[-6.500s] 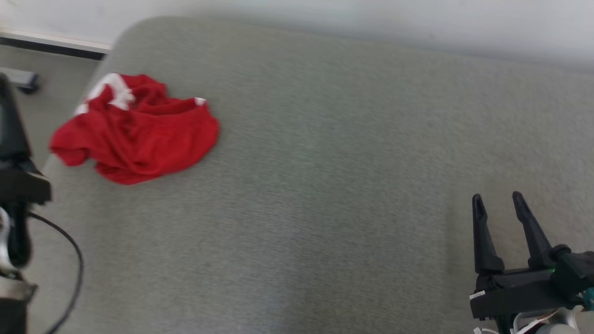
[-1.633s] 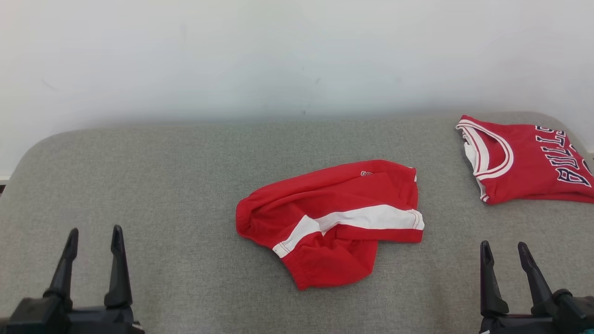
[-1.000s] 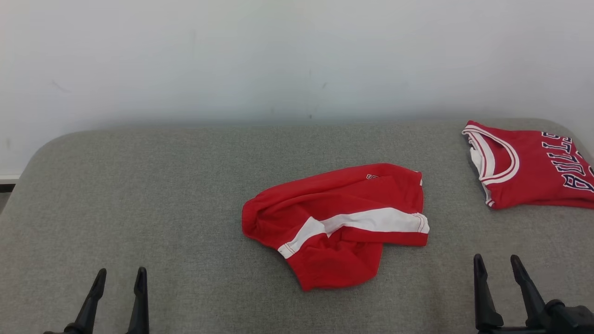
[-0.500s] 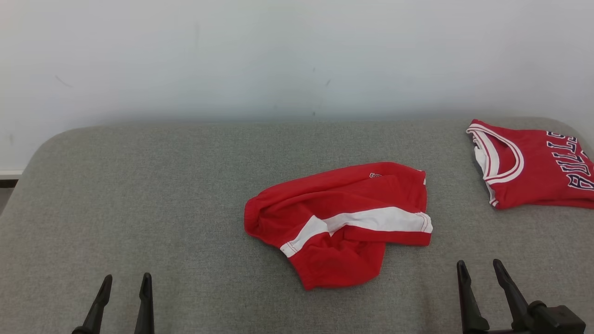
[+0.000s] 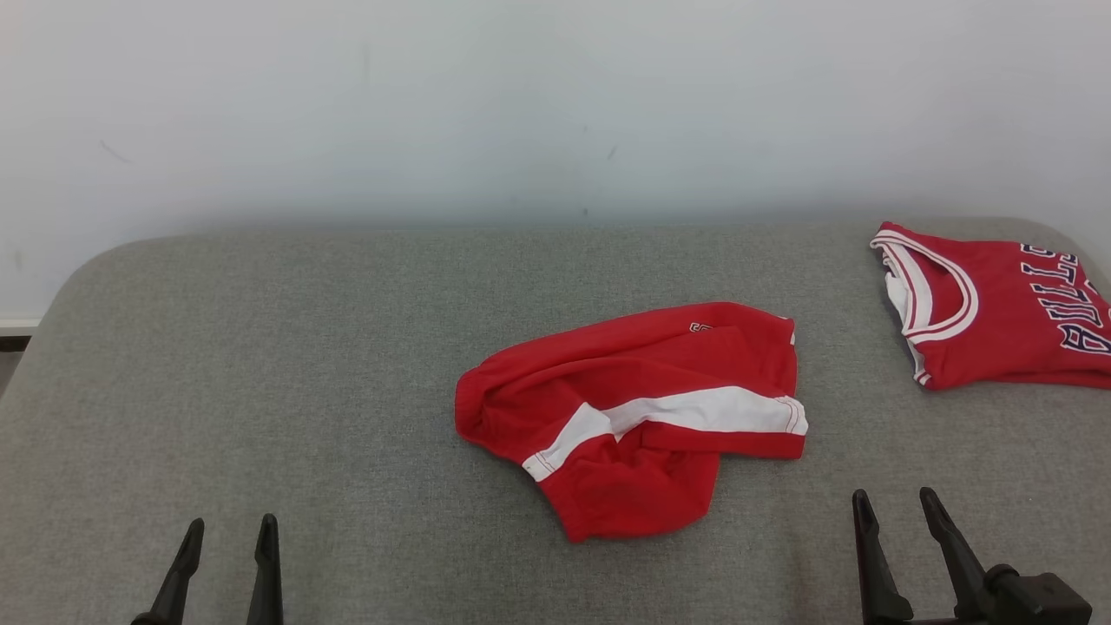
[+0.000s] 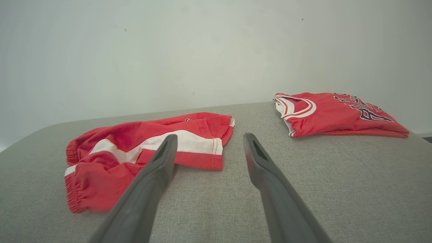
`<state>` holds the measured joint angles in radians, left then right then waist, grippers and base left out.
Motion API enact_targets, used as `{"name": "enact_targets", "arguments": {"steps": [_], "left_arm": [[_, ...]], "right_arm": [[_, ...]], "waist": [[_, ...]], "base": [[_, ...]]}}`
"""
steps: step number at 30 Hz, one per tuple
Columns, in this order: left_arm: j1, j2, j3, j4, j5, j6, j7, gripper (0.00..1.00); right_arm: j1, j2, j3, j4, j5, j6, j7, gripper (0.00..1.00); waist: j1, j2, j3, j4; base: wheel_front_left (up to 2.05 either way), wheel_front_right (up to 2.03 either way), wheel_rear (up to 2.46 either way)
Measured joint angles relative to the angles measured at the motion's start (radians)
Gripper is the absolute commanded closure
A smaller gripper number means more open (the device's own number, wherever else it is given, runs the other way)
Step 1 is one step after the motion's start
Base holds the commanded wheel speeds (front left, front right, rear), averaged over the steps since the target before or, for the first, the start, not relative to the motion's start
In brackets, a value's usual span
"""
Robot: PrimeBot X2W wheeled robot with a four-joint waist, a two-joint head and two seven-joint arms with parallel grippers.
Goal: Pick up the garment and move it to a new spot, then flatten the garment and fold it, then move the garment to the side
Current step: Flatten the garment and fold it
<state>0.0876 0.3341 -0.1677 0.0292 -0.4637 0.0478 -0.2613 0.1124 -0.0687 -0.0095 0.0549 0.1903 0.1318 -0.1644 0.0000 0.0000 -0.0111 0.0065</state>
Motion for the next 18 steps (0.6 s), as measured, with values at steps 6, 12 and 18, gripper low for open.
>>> {"name": "enact_targets", "arguments": {"steps": [6, 12, 18], "left_arm": [[0.0, -0.005, 0.002, 0.006, 0.002, -0.003, 0.0, 0.0], [-0.007, -0.028, -0.034, 0.026, -0.004, -0.023, 0.003, 0.0], [-0.065, -0.062, -0.1, 0.077, -0.002, -0.06, 0.018, 0.0]], "right_arm": [[0.0, 0.001, -0.003, 0.001, 0.001, 0.0, 0.0, 0.0], [-0.01, 0.003, -0.013, 0.008, 0.006, 0.0, -0.003, 0.0], [-0.05, -0.003, -0.009, 0.033, 0.009, 0.0, 0.003, 0.0]], "waist": [[0.0, 0.0, 0.001, 0.0], [0.0, 0.0, 0.003, 0.002], [0.0, 0.0, 0.013, -0.001]], "base": [[0.0, 0.0, 0.0], [0.0, 0.0, 0.0], [0.0, 0.0, 0.0]]}}
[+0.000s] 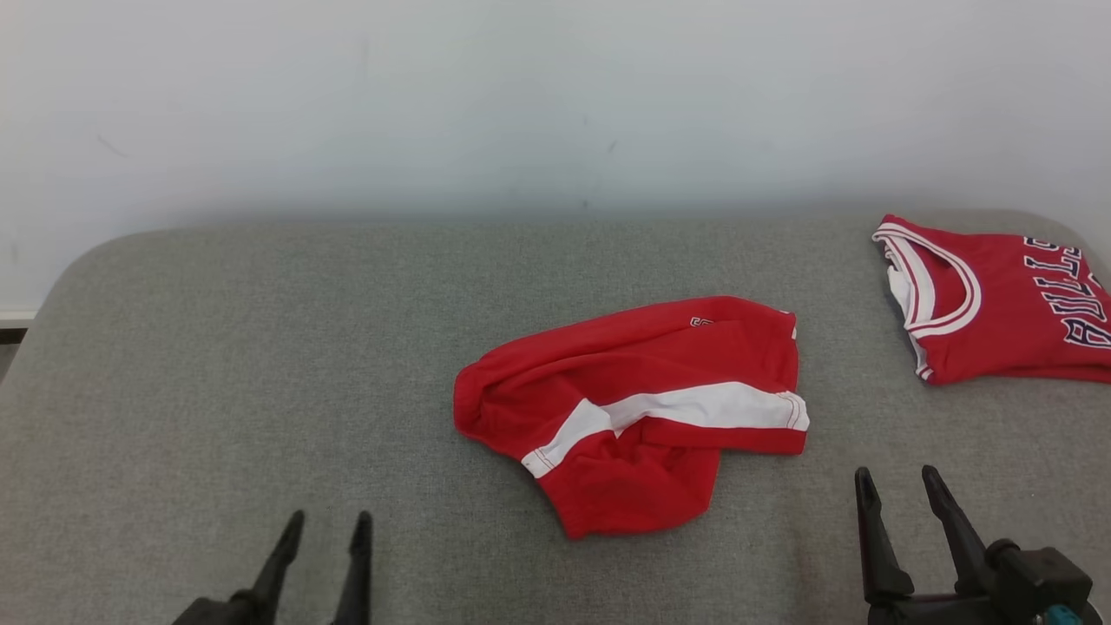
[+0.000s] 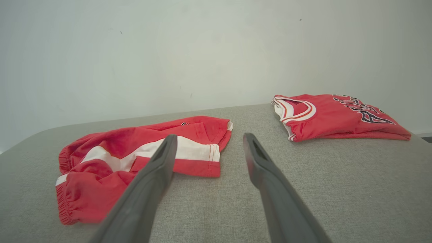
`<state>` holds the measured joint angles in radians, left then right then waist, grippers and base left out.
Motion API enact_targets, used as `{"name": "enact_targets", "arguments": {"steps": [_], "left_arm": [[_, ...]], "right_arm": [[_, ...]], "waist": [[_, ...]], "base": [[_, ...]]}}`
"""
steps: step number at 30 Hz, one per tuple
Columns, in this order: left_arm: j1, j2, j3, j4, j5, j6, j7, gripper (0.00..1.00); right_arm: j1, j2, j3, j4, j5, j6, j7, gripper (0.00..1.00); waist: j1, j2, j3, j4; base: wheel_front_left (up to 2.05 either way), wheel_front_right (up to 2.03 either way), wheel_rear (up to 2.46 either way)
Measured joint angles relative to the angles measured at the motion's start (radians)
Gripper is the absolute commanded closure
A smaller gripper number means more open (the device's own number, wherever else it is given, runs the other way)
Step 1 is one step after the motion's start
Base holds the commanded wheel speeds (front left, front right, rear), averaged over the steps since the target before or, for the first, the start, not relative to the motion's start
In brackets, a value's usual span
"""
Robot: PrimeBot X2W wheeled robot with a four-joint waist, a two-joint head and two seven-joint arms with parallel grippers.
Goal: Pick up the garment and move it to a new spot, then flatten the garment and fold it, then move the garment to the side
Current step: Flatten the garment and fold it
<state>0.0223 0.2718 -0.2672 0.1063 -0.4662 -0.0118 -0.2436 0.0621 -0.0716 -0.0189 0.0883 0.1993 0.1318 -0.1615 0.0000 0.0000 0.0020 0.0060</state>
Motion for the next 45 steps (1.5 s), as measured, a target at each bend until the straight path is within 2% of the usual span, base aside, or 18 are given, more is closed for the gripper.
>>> {"name": "enact_targets", "arguments": {"steps": [8, 12, 21, 32, 41, 42, 43, 44, 45], "left_arm": [[-0.134, -0.055, -0.105, 0.133, -0.008, -0.079, 0.033, 0.0], [-0.204, -0.083, -0.16, 0.209, -0.015, -0.103, 0.041, 0.0], [-0.318, -0.11, -0.237, 0.334, -0.109, -0.116, 0.061, 0.0], [-0.466, -0.096, -0.373, 0.403, -0.276, -0.119, 0.069, 0.0], [-0.538, -0.091, -0.469, 0.447, -0.369, -0.119, 0.061, 0.0], [-0.545, -0.091, -0.479, 0.449, -0.384, -0.119, 0.06, 0.23], [-0.551, -0.091, -0.487, 0.451, -0.392, -0.119, 0.055, 0.54], [-0.557, -0.091, -0.496, 0.451, -0.403, -0.119, 0.052, 0.96], [-0.56, -0.092, -0.506, 0.449, -0.418, -0.119, 0.052, 1.0]], "right_arm": [[-0.112, -0.04, 0.021, 0.081, 0.001, 0.0, 0.009, 0.0], [-0.178, -0.048, 0.034, 0.133, -0.001, 0.0, 0.007, 0.0], [-0.297, -0.063, 0.065, 0.276, -0.003, 0.0, 0.001, 0.0], [-0.45, -0.074, 0.113, 0.486, 0.017, 0.0, -0.039, 0.0], [-0.531, -0.07, 0.148, 0.606, 0.048, 0.0, -0.074, 0.0], [-0.537, -0.069, 0.156, 0.615, 0.055, 0.0, -0.077, 0.0], [-0.544, -0.067, 0.164, 0.624, 0.062, 0.0, -0.077, 0.03], [-0.55, -0.065, 0.174, 0.634, 0.067, 0.0, -0.078, 0.57], [-0.555, -0.064, 0.184, 0.639, 0.075, 0.0, -0.082, 0.95]], "waist": [[0.0, 0.0001, 0.046, -0.007], [0.0001, 0.0001, 0.078, -0.01], [0.0001, 0.0001, 0.134, -0.015], [0.0002, 0.0001, 0.199, -0.022], [0.0002, 0.0001, 0.24, -0.019], [0.0002, 0.0001, 0.243, -0.018], [0.0001, 0.0001, 0.245, -0.017], [0.0001, 0.0001, 0.248, -0.016], [0.0001, 0.0001, 0.251, -0.015]], "base": [[0.0, 0.0, 0.0], [0.0, 0.0, 0.0], [0.0, 0.0, 0.0], [0.0, 0.0, 0.0], [0.0, 0.0, 0.0], [0.0, 0.0, 0.0], [0.0, 0.0, 0.0], [0.0, 0.0, 0.0], [0.0, 0.0, 0.0]]}}
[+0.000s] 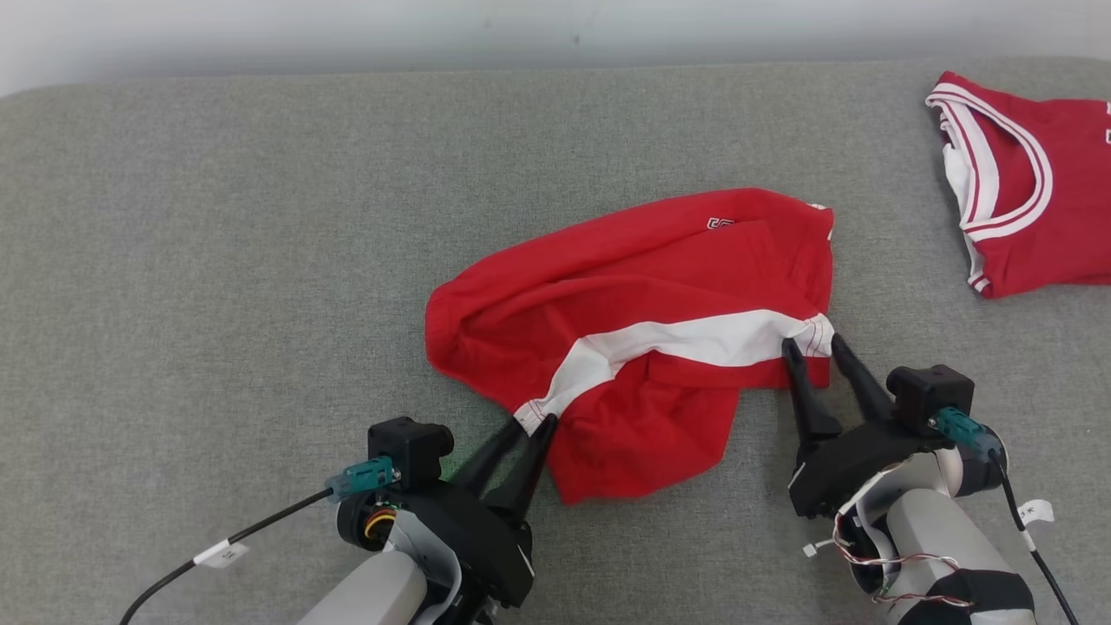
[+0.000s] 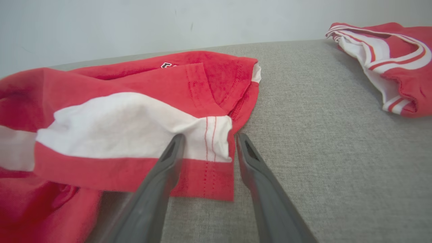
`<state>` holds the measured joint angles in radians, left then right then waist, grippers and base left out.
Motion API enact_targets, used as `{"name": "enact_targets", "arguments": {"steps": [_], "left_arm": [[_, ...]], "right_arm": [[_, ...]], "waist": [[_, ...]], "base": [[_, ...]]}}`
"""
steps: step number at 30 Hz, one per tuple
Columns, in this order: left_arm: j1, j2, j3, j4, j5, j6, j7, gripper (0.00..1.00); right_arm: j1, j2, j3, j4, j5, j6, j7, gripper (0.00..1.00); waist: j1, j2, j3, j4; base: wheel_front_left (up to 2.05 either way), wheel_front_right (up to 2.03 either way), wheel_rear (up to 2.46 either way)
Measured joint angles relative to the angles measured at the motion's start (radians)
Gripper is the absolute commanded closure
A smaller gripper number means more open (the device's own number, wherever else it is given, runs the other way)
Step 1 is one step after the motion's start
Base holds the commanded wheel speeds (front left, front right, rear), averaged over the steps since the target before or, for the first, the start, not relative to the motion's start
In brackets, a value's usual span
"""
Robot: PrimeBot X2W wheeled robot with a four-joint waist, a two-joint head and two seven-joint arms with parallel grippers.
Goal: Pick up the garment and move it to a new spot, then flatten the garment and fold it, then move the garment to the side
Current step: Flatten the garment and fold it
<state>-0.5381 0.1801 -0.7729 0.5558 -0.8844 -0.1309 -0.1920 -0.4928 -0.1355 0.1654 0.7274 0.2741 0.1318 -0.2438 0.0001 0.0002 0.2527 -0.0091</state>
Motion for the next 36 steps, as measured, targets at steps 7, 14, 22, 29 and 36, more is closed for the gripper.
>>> {"name": "enact_targets", "arguments": {"steps": [7, 14, 22, 29, 36], "left_arm": [[-0.011, 0.009, -0.031, -0.002, -0.05, 0.0, -0.043, 1.0], [0.007, 0.053, 0.022, -0.072, -0.039, 0.0, -0.067, 1.0], [-0.093, 0.146, 0.095, -0.19, -0.004, 0.007, -0.04, 1.0], [-0.418, 0.232, 0.159, -0.243, 0.002, 0.007, 0.099, 1.0], [-0.814, 0.244, 0.182, -0.191, -0.008, 0.001, 0.195, 1.0]], "right_arm": [[-0.024, 0.0, 0.035, 0.016, 0.032, 0.0, -0.013, 1.0], [0.033, -0.052, 0.041, -0.112, 0.054, 0.0, -0.018, 1.0], [-0.015, -0.09, 0.072, -0.249, 0.135, 0.0, 0.005, 1.0], [-0.293, -0.097, 0.078, -0.3, 0.21, 0.0, 0.103, 1.0], [-0.662, -0.095, 0.031, -0.25, 0.249, 0.0, 0.204, 1.0]], "waist": [[0.0001, 0.0, 0.006, 0.009], [-0.0001, 0.0, -0.036, 0.015], [-0.0002, 0.0, -0.067, 0.0], [-0.0002, -0.0001, -0.007, -0.017], [0.0, 0.0, 0.118, -0.03]], "base": [[0.0, 0.0, 0.0], [0.0, 0.0, 0.0], [0.0, 0.0, 0.0], [0.0, 0.0, 0.0], [0.0, 0.0, 0.0]]}}
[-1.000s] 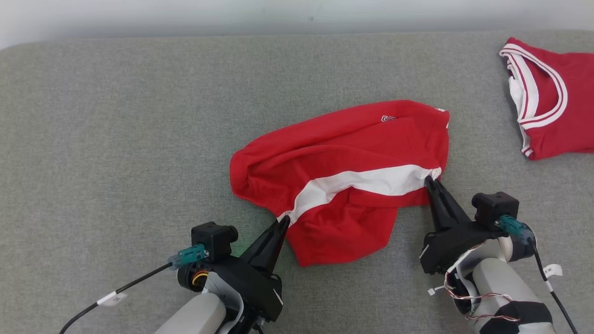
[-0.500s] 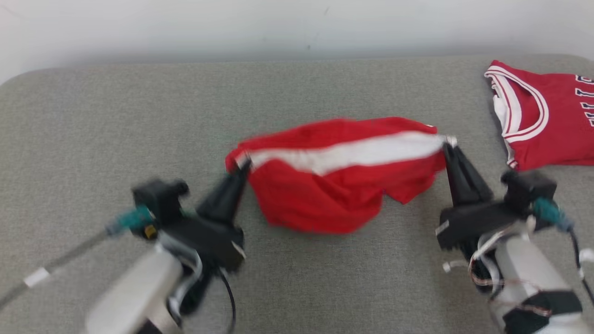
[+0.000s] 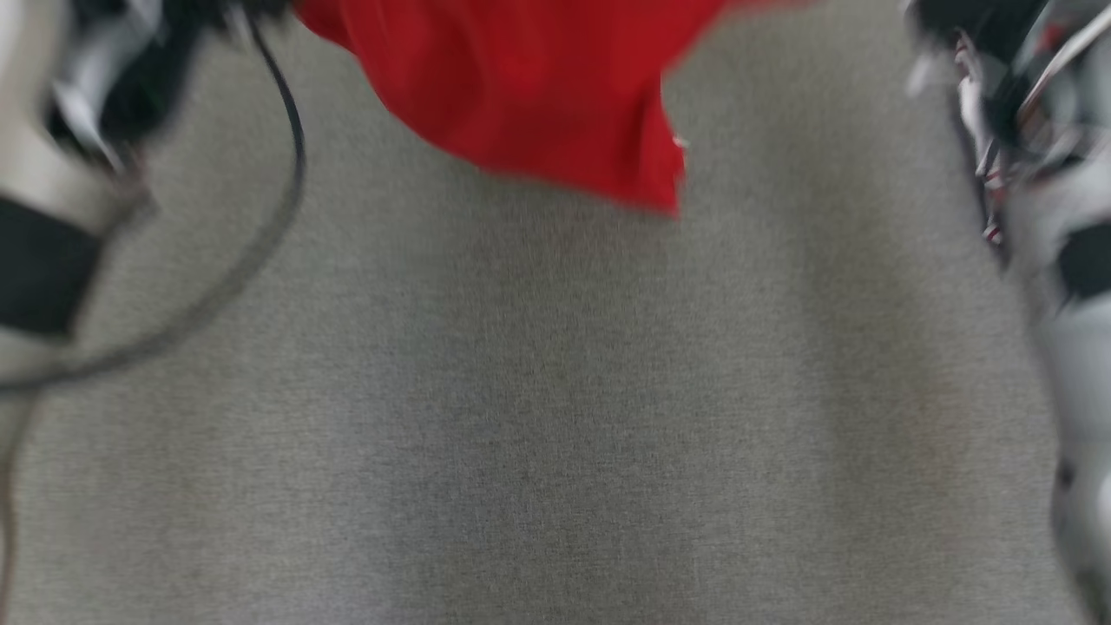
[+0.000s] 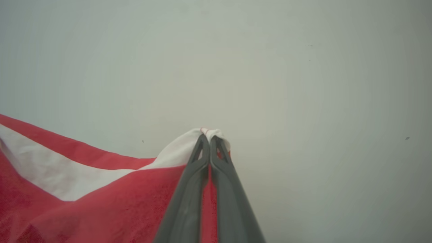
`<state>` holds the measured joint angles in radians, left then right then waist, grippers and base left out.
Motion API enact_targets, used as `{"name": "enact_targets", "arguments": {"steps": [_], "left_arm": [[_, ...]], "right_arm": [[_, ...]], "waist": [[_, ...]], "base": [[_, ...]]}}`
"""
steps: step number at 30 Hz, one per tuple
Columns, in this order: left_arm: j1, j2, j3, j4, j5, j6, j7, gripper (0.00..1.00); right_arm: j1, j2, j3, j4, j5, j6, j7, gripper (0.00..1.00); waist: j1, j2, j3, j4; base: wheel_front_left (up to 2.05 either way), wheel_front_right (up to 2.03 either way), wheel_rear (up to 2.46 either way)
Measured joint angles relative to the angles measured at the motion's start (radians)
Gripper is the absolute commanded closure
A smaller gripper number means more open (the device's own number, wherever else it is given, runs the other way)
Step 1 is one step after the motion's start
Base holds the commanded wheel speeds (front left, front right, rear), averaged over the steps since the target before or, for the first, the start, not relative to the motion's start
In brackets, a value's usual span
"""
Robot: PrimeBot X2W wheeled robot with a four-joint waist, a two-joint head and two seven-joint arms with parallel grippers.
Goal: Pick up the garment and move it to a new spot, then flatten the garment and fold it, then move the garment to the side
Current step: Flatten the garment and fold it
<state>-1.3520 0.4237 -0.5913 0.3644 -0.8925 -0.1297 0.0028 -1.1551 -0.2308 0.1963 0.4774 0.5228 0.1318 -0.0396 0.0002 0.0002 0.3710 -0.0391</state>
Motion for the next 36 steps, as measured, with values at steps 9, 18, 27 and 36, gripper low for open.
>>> {"name": "enact_targets", "arguments": {"steps": [9, 18, 27, 36], "left_arm": [[-0.4, -0.003, -0.058, 0.137, -0.047, -0.001, 0.042, 1.0], [-0.606, 0.014, -0.195, 0.241, -0.106, -0.002, 0.021, 1.0], [-0.674, 0.04, -0.293, 0.282, -0.197, -0.002, -0.047, 1.0], [-0.535, 0.078, -0.387, 0.25, -0.227, -0.002, -0.195, 1.0]], "right_arm": [[-0.452, 0.003, -0.063, 0.144, 0.026, 0.0, 0.077, 1.0], [-0.664, -0.015, -0.001, 0.286, -0.018, 0.0, 0.049, 1.0], [-0.726, -0.042, 0.076, 0.372, 0.0, 0.0, 0.016, 1.0], [-0.587, -0.063, 0.167, 0.344, 0.082, 0.0, -0.049, 1.0]], "waist": [[0.0002, 0.0001, 0.178, -0.008], [0.0002, 0.0001, 0.303, -0.022], [-0.0001, 0.0, 0.349, -0.027], [0.0, 0.0, 0.352, -0.009]], "base": [[0.0, 0.0, 0.0], [0.0, 0.0, 0.0], [0.0, 0.0, 0.0], [0.0, 0.0, 0.0]]}}
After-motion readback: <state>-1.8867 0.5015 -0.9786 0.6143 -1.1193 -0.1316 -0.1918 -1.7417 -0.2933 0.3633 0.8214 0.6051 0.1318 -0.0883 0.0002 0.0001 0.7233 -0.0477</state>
